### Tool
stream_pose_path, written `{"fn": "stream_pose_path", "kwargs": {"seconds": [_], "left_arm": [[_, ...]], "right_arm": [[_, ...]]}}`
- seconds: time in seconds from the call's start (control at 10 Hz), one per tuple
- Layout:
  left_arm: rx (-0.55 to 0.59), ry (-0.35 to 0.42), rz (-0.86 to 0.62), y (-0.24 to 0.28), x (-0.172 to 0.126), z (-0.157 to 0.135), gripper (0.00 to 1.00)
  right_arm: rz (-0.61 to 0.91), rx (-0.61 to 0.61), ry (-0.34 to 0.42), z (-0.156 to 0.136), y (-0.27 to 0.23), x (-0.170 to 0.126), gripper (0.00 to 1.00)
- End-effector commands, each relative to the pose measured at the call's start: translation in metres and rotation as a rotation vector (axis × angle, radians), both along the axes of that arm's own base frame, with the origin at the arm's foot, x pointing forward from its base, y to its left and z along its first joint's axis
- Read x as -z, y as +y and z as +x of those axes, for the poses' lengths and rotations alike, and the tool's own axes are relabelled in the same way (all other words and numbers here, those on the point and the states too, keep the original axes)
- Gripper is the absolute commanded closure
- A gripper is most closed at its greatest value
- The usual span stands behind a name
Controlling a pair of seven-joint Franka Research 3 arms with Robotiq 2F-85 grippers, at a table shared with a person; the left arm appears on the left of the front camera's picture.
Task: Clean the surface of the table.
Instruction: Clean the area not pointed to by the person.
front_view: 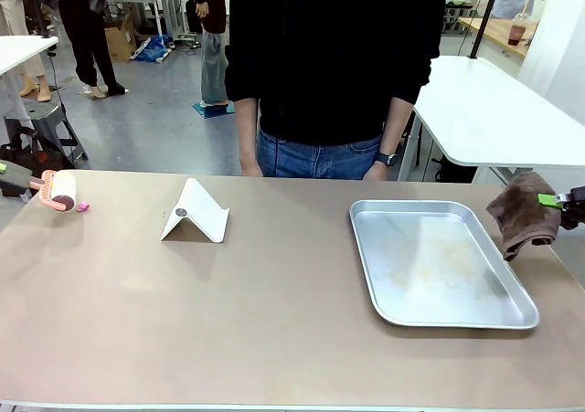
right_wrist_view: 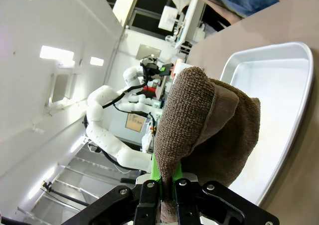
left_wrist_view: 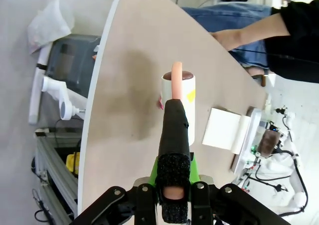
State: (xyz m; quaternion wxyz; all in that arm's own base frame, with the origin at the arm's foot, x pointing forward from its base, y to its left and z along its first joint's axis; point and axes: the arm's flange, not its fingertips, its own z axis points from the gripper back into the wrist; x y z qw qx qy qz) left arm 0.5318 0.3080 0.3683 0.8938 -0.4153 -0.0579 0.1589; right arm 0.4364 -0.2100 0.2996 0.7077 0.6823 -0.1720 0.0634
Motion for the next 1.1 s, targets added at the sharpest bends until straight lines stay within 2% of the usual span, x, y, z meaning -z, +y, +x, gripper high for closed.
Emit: {"fn": "stream_pose_path", "kwargs": {"seconds": [0.0,0.1,0.2,0.7,1.0], "left_arm": [[-0.002,0.06,0.033,0.0,-0.001,0.012,0.78],[-0.022,0.068,0.063,-0.002,-0.001,0.02,0.78],[0.004,0.089,0.084,-0.002,-0.001,0.027,0.78],[0.079,0.148,0.129,-0.001,0.016,0.035,0.78],[0.113,0.151,0.177,-0.021,0.025,0.044,0.78]], "right_arm": [[0.013,-0.004,-0.007,-0.001,0.0,-0.004,0.91],[0.013,-0.004,-0.007,-0.001,0.0,-0.004,0.91],[0.013,-0.004,-0.007,-0.001,0.0,-0.004,0.91],[0.013,-0.004,-0.007,-0.001,0.0,-0.004,0.91],[0.013,-0.004,-0.007,-0.001,0.0,-0.004,0.91]]}}
